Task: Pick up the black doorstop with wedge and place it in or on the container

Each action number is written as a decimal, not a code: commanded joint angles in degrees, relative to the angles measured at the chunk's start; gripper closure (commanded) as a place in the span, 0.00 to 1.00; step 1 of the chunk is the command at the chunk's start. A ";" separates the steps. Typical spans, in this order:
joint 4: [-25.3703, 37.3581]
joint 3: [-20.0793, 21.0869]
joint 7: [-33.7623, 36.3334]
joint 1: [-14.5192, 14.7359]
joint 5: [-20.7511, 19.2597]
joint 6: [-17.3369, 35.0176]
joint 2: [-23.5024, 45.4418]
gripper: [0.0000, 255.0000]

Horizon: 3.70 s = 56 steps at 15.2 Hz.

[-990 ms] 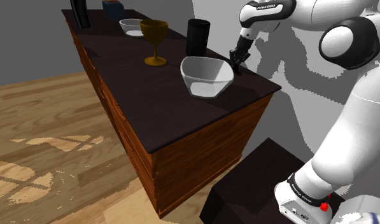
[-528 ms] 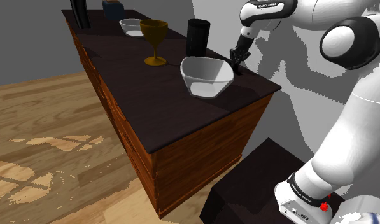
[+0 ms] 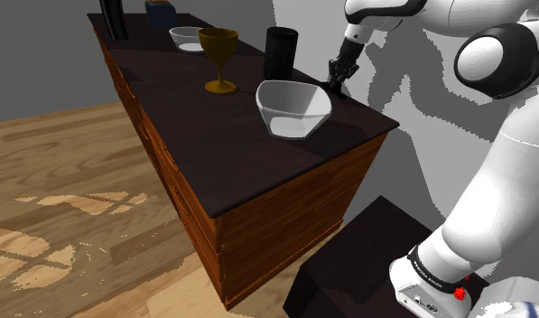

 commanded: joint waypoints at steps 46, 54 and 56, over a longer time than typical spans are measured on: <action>-6.18 11.03 27.67 14.78 -5.51 -9.46 -19.66 1.00; -11.60 15.71 35.59 18.35 -5.74 -6.04 -22.56 1.00; -13.57 15.73 35.44 18.35 -5.71 -4.44 -22.93 1.00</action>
